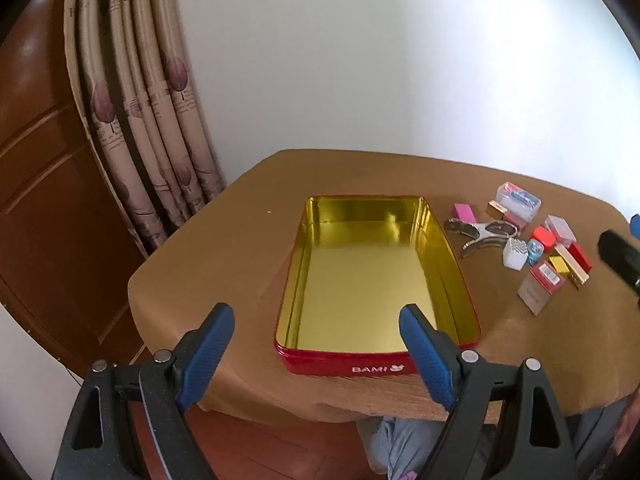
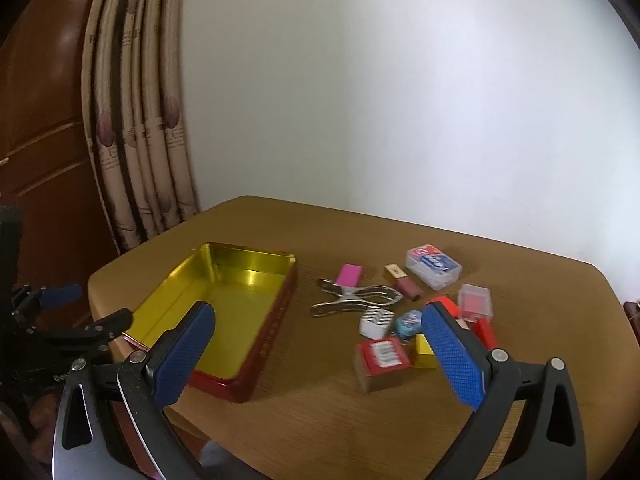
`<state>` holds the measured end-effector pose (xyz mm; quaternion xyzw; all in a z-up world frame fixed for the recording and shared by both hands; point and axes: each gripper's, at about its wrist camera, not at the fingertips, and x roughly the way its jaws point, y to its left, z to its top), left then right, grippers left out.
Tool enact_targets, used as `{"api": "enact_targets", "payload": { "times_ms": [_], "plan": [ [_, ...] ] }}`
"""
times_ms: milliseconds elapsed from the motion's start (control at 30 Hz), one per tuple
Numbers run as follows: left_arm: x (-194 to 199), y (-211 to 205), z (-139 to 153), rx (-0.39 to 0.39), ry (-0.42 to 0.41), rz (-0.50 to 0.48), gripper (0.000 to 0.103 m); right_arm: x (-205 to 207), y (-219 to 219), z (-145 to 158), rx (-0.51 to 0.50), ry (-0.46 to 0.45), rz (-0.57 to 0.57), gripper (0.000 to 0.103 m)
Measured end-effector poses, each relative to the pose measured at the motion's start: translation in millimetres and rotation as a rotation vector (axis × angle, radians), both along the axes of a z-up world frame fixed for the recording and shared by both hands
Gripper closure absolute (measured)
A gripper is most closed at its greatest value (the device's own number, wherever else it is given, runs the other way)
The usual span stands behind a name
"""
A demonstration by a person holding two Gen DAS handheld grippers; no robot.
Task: Organize rigid objects
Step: 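Move the left tool toward the red barcode box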
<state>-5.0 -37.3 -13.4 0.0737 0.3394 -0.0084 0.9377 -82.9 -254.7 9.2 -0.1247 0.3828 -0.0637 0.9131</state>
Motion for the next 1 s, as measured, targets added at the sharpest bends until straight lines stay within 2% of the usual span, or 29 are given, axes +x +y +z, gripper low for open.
{"api": "enact_targets", "payload": {
  "times_ms": [167,400,567,733,1000],
  "plan": [
    [-0.7,-16.3,-2.1,0.023,0.034,-0.018,0.016,-5.3,-45.9,12.3,-0.031,-0.014,-0.073,0.001],
    [-2.1,-44.5,-8.7,0.043,0.093,-0.063,0.016,-12.2,-142.9,27.5,-0.028,-0.021,-0.296,0.0],
    [1.6,-75.2,-11.9,0.053,0.133,-0.1,0.016,-16.8,-194.7,30.0,-0.058,-0.032,-0.392,0.0],
    [9.4,-107.5,-15.1,0.055,0.194,-0.149,0.016,-18.5,-235.1,22.0,-0.085,0.007,-0.455,0.0],
    [28.4,-159.5,-29.4,0.056,0.301,-0.235,0.016,-24.0,-276.7,0.9,-0.051,0.086,-0.511,0.0]
  ]
}}
